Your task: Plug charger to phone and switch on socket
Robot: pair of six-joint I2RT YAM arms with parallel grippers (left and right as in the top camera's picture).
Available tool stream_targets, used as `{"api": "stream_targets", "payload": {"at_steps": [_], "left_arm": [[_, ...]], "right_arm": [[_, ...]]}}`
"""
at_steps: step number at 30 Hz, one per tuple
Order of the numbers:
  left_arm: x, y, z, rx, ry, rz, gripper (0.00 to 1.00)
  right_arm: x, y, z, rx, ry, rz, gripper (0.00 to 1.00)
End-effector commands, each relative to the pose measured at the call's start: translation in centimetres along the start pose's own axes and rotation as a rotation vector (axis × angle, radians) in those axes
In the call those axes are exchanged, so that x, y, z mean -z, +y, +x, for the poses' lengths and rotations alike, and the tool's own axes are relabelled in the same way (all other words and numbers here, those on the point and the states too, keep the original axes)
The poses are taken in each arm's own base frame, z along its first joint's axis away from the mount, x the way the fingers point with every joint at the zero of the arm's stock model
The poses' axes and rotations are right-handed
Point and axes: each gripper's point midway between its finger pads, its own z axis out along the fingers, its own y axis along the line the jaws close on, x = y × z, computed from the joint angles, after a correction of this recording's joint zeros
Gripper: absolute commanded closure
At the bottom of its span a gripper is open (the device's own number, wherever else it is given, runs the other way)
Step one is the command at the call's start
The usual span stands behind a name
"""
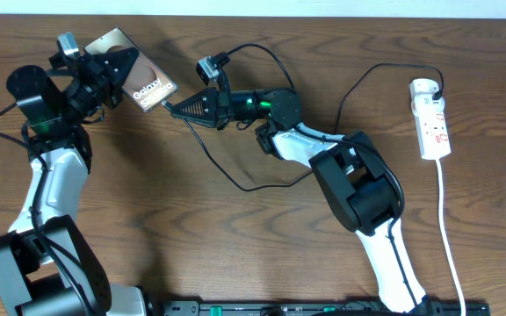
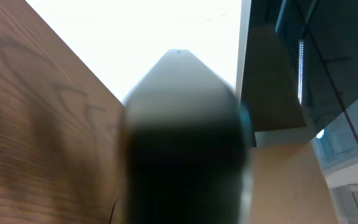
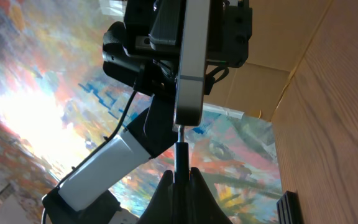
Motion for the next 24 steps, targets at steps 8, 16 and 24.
{"api": "stream_targets", "payload": {"at_steps": [8, 16, 24], "left_arm": [[0.13, -0.54, 0.36, -0.041, 0.014, 0.014, 0.93], [0.12, 0.02, 0.68, -0.050, 0.018, 0.007, 0.92], [0.13, 0.04, 0.69, -0.050, 0.018, 0.007, 0.92]], "right_arm": [[-0.03, 1.95, -1.04, 0.054, -0.047, -0.053, 0.99], [-0.04, 2.08, -1.31, 0.053, -0.064, -0.061, 0.99], [-0.16, 2.25, -1.57, 0.051, -0.083, -0.073, 0.99]]}}
